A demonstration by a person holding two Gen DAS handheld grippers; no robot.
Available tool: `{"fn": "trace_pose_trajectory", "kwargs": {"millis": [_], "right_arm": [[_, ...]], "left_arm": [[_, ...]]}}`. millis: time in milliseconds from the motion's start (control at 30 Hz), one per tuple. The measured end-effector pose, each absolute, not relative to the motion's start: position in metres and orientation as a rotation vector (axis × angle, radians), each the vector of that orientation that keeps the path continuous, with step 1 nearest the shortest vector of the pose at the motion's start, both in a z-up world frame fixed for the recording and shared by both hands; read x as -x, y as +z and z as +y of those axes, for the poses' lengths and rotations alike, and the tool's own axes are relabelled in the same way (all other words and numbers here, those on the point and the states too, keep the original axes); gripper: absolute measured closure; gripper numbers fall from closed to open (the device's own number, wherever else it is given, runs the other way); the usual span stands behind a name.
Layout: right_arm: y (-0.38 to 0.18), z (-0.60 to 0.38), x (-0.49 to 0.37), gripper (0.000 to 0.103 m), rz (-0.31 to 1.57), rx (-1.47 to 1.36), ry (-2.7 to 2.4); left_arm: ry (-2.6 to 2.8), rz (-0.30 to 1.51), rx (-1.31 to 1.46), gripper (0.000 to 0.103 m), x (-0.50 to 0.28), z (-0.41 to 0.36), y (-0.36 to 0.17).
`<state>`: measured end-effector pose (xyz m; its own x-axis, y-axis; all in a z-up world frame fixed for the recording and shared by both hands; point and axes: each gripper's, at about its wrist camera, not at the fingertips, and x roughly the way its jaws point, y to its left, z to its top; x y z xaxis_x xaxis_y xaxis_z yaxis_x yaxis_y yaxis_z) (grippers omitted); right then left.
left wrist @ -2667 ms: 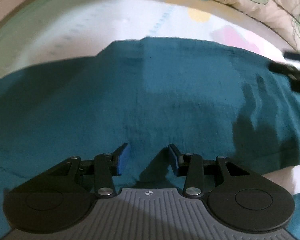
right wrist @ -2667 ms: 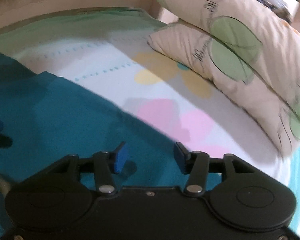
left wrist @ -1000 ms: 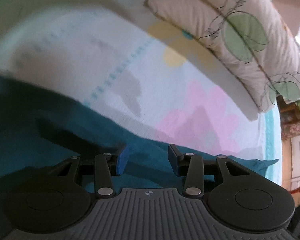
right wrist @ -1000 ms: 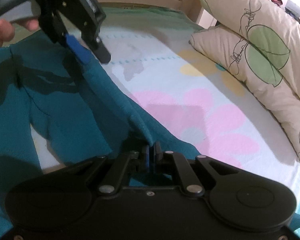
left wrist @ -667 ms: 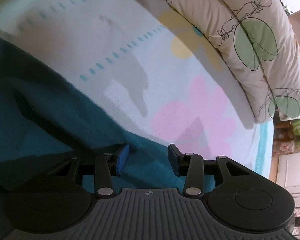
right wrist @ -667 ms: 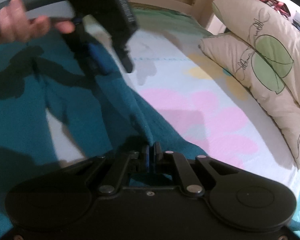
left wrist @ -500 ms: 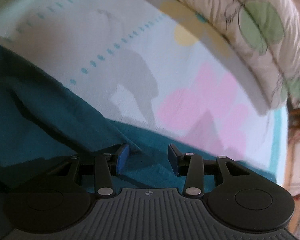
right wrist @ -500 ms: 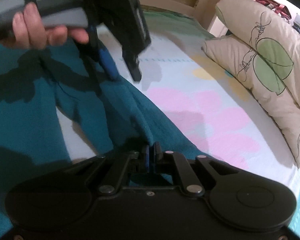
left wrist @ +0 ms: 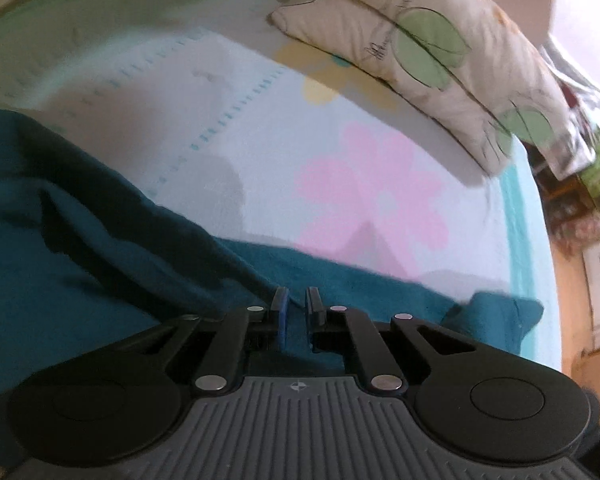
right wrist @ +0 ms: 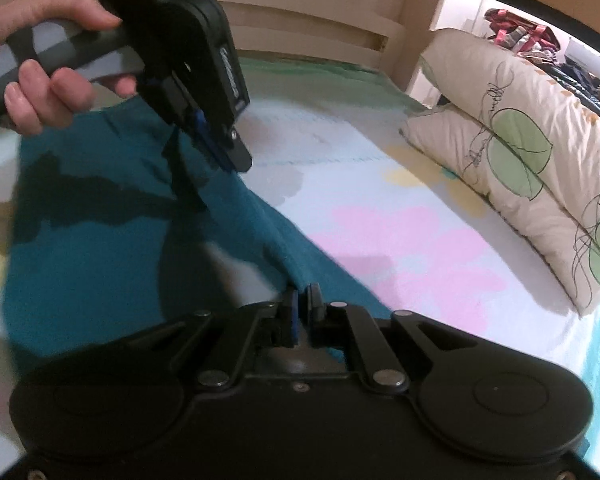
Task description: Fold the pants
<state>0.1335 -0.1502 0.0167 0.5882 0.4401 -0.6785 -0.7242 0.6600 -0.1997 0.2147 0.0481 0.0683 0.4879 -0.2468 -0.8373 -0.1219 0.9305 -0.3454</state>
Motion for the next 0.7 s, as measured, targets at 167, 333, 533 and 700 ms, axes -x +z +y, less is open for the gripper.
{"fn": "trace_pose_trajectory", "kwargs": {"millis": [167,333,533,700], "right_arm": [[-0.001,-0.137,-0.096,0.093,0.742,0.558,0.805],[-0.028,-0.119,-0.086,0.094,0.882,0.584,0.865],[-0.008,-0.142,-0.112,0.085,0.936,0.373,0.740],[0.019,-0.223,-0.136,0.059,0.938,0.021,0.435]], "left_arm": [[-0.072,1.120,0.381,0.094,-0.164,0.054,0.048],[-0.033,1.226,0.411,0.094,-0.138,0.053,0.009],[-0.063,1.229,0.320,0.094,-0.132,0.037,0.000],[-0.161,1.115,0.174,0.093,-0.138,0.013,0.021]]}}
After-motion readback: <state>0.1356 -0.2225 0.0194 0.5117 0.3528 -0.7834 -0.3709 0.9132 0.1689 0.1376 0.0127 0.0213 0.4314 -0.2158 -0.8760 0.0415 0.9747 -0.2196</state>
